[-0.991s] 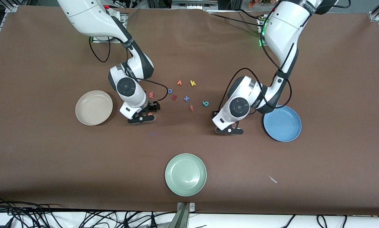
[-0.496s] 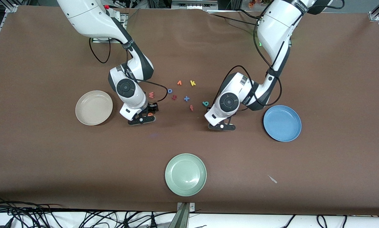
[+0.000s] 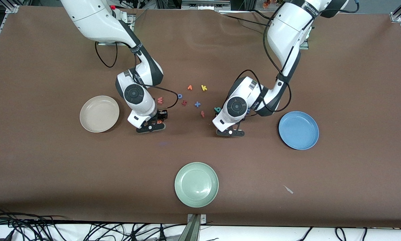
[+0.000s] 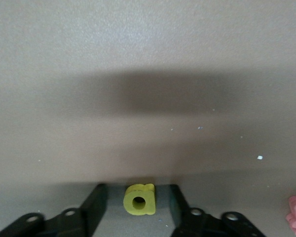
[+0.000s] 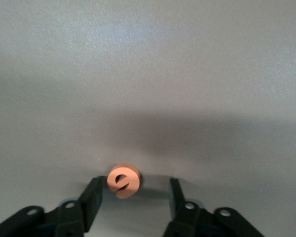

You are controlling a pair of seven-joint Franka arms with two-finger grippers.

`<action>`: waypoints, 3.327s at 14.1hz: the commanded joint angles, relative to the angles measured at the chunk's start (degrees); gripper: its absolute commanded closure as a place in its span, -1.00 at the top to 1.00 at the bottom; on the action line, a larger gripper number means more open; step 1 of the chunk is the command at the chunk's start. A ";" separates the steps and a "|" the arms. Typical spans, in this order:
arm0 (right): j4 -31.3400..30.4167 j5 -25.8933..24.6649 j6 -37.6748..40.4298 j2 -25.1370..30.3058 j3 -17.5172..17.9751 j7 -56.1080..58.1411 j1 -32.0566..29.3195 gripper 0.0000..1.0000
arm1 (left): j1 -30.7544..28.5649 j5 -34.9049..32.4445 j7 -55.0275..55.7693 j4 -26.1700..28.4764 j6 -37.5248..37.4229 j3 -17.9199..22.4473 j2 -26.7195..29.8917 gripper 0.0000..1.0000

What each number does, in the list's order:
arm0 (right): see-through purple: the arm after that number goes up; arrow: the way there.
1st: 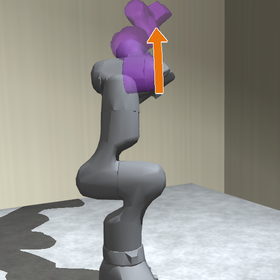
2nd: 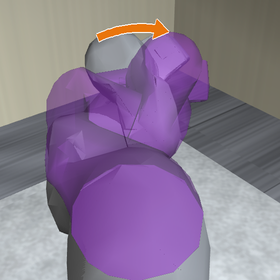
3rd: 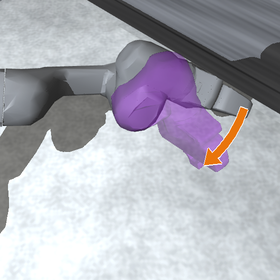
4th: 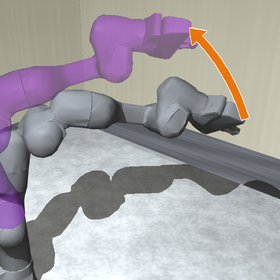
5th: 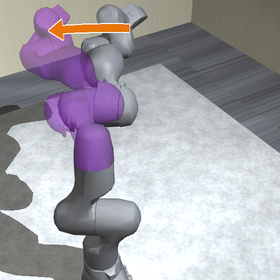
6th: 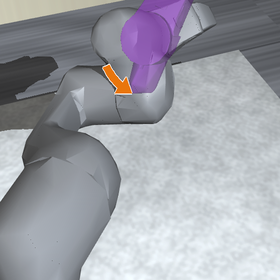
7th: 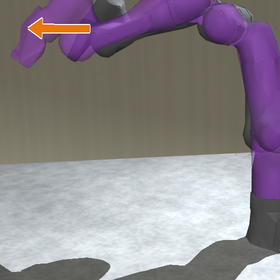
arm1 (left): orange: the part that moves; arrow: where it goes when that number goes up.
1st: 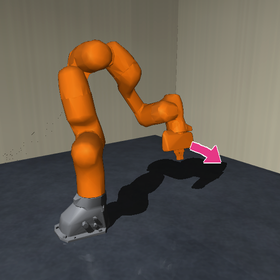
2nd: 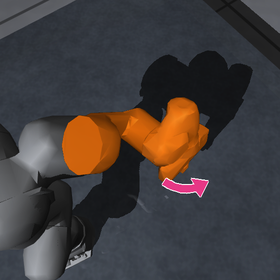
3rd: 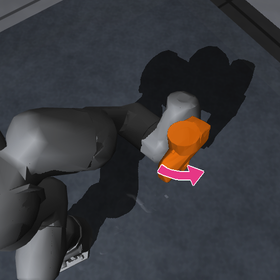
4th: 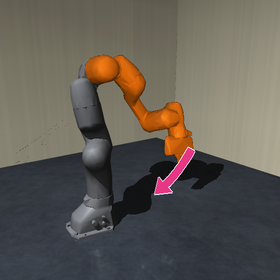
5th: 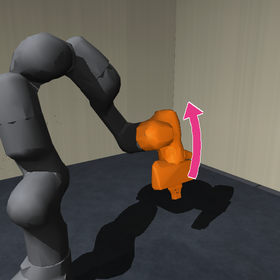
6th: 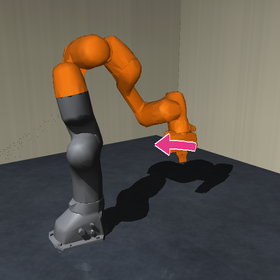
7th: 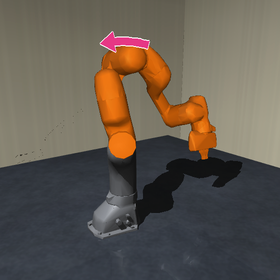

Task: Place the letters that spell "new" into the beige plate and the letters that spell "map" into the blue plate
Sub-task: 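Grasp yellow 'a' with the left gripper while the right gripper grasps orange 'e', then drop 'a' on the blue plate while the right gripper drops 'e' on white, then grasp the blue letter with the left gripper while the right gripper grasps green 'n'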

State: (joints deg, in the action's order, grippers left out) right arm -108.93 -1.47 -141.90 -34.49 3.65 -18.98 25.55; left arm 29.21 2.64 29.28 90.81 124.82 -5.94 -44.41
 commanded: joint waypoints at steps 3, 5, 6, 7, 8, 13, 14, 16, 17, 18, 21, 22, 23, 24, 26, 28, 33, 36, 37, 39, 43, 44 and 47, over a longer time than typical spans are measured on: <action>2.14 0.07 -0.39 -1.63 -0.05 -0.09 0.55 0.13 | -0.02 -0.79 0.26 -0.98 -1.85 0.93 0.28 -1.00; 2.14 0.07 -0.39 -1.72 -0.04 -0.09 0.56 0.08 | -0.90 -0.79 -0.01 -1.69 -4.49 1.20 1.86 -1.00; 2.14 0.07 -0.48 -1.72 -0.04 -0.09 0.64 0.08 | -1.78 -0.88 -0.18 -1.69 -5.28 1.20 3.00 -1.00; 2.14 0.07 -0.48 -1.72 -0.04 -0.09 0.64 -0.05 | -2.83 -0.88 -0.27 -1.69 -6.34 1.29 4.15 -1.00; 2.14 0.07 -0.48 -1.81 -0.04 -0.09 0.82 -0.13 | -4.14 -1.14 -0.71 -1.69 -7.74 1.29 5.37 -1.00; 2.14 0.24 -1.36 -2.16 -0.04 -0.09 1.17 -0.41 | -11.61 -9.13 -16.15 -0.81 -17.67 1.20 8.20 -1.00; 2.14 0.24 -1.27 -2.08 -0.04 -0.09 1.26 -0.52 | -13.37 -11.05 -18.36 -0.64 -18.03 1.20 8.20 -1.00; 3.28 0.24 0.47 -1.46 -0.13 1.05 0.82 -0.69 | -16.97 -14.66 -23.19 -0.46 -18.65 1.11 8.03 -0.93; 4.33 0.15 3.70 -0.68 -0.22 1.31 0.47 -0.76 | -19.34 -14.85 -26.26 0.15 -18.39 1.02 7.94 -0.93; 6.08 0.24 8.00 0.03 -0.48 2.53 0.03 -0.78 | -21.10 -14.85 -29.33 0.24 -18.04 0.94 7.59 -0.87; 5.67 0.50 15.85 4.59 -1.10 10.51 -2.86 -0.80 | -22.79 -14.85 -31.04 0.33 -16.20 0.93 6.18 0.56; 3.40 0.50 15.69 6.26 -2.67 13.85 -3.22 -0.80 | -22.79 -14.59 -31.04 0.25 -16.19 0.93 6.00 1.00; 1.02 0.50 14.73 7.84 -4.16 16.40 -3.22 -0.79 | -22.79 -14.24 -31.04 0.07 -16.45 0.93 6.09 1.00; -2.13 0.42 12.98 9.86 -5.39 19.30 -3.22 -0.79 | -22.53 -14.15 -30.69 -0.28 -16.80 0.67 6.44 1.00; -9.25 0.42 8.85 13.99 -8.99 24.84 -3.22 -0.80 | -21.56 -14.15 -29.98 -0.72 -17.16 -1.25 7.84 1.00; -13.92 0.42 7.08 16.81 -12.95 31.08 -3.22 -0.79 | -21.56 -13.71 -27.71 -0.64 -18.38 -4.68 8.46 1.00; -18.86 0.68 1.99 17.09 -19.38 35.77 -3.31 -0.40 | -21.47 -11.51 -24.62 2.17 -18.04 -11.80 8.29 1.00; -18.51 2.61 3.38 17.26 -19.21 29.29 -2.96 1.00 | -21.47 -11.60 -24.71 8.31 -13.49 -12.16 8.46 1.00; -18.25 2.53 4.34 17.52 -18.60 23.78 -2.70 1.00 | -21.47 -11.69 -24.71 9.64 -11.46 -12.34 8.55 1.00; -18.25 3.05 4.44 18.14 -15.36 11.92 -2.70 1.00 | -21.38 -11.69 -22.62 11.92 -8.65 -14.26 8.46 1.00; -18.16 3.05 2.51 17.97 -9.28 -10.69 -2.70 1.00 | -19.54 -12.74 -14.08 13.52 -6.61 -16.20 8.11 1.00; -18.16 3.14 2.51 17.96 -8.23 -13.95 -2.70 1.00 | -19.28 -12.83 -13.99 13.60 -6.35 -16.20 8.03 1.00; -18.60 3.23 0.24 17.27 -4.10 -25.72 -2.70 1.00 | -19.19 -13.71 -12.94 14.48 -6.26 -16.20 7.85 1.00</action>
State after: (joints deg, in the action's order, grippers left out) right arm -126.12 0.71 -139.35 -17.89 -2.80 -38.14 23.08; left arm 10.33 -10.15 15.01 103.79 117.58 -22.22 -37.29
